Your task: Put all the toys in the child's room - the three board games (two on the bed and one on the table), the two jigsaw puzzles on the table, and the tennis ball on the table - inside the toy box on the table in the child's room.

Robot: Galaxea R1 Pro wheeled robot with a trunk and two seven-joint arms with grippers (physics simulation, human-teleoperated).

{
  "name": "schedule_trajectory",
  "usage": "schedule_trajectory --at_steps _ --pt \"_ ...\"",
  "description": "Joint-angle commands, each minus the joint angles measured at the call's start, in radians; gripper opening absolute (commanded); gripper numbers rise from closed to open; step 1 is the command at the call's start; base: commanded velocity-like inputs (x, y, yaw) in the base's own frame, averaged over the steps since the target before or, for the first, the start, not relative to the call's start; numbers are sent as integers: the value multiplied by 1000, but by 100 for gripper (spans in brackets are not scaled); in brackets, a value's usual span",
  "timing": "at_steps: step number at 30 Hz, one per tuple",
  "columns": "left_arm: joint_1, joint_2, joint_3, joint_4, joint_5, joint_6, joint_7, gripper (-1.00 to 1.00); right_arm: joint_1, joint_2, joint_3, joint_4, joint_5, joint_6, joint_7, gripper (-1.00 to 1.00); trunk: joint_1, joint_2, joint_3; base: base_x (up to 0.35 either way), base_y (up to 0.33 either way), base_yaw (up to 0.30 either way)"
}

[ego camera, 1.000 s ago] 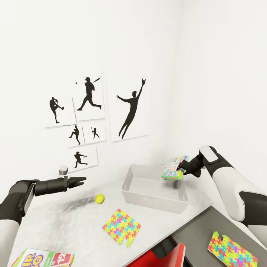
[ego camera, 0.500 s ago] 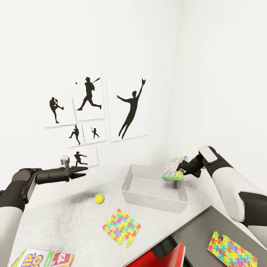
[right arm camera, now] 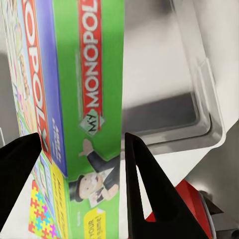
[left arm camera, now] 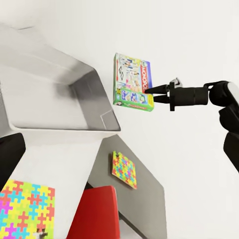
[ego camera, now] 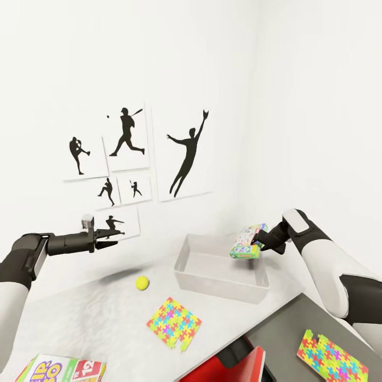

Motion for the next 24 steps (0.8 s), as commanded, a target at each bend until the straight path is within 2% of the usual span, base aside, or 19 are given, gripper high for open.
schedule_trajectory --at_steps 1,24 --pt "0 0 2 0 -7 10 -7 100 0 1 -4 -1 -8 2 -10 -100 0 -1 -2 0 0 0" --pt "0 -1 -4 0 -9 5 -7 100 0 -5 -3 0 -9 2 -10 -100 0 -1 -38 0 0 0"
